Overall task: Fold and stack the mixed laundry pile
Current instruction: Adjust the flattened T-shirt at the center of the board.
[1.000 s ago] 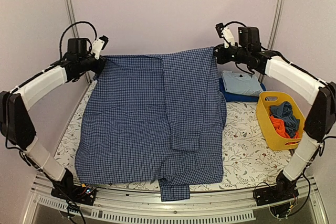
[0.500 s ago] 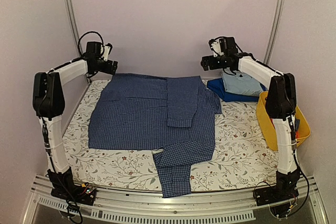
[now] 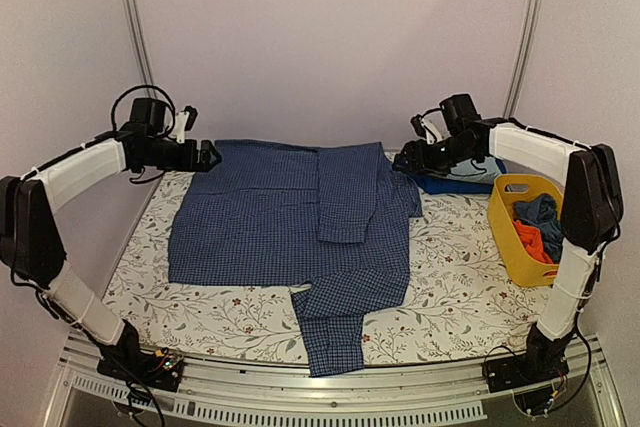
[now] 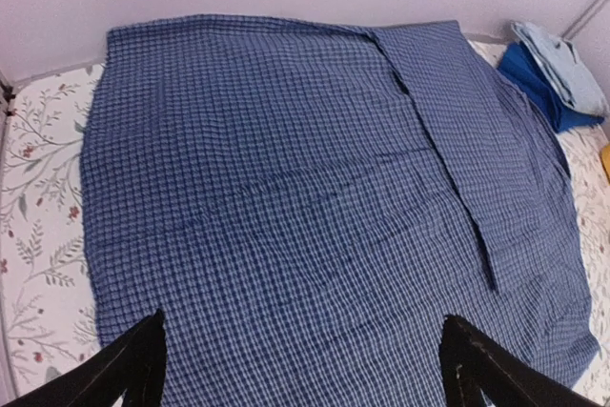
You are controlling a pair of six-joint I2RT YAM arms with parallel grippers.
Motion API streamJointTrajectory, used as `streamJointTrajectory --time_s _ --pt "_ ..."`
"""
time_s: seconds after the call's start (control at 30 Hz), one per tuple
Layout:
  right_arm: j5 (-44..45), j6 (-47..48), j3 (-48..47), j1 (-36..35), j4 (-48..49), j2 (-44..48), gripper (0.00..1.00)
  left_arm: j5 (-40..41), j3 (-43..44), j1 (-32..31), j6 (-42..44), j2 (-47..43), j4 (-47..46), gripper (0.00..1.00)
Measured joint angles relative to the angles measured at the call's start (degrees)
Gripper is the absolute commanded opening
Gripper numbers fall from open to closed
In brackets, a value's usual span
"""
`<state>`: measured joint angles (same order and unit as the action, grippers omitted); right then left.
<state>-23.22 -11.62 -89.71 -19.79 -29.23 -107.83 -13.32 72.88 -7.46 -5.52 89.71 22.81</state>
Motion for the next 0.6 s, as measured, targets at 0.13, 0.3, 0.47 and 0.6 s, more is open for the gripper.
streamJointTrajectory --time_s 0.13,0.3,0.47,0.6 --pt "-6.21 -4.11 13.14 -1.9 -0.2 8.55 0.73 -4.42 -10.82 -10.99 0.28 -10.12 3.72 1.0" --pt "-12.0 -7.02 22.86 -6.21 0.96 13.14 0.72 -9.42 -22.12 -28.96 1.66 -20.06 3.91 1.0" --pt "-14.93 -8.52 24.24 -6.27 2.08 13.25 0.73 -11.96 -31.5 -40.41 2.38 -29.22 -1.03 0.95" --pt "-15.8 -7.91 22.03 -6.05 2.21 12.83 0.73 -11.1 -31.58 -48.09 4.59 -23.1 -4.59 0.88"
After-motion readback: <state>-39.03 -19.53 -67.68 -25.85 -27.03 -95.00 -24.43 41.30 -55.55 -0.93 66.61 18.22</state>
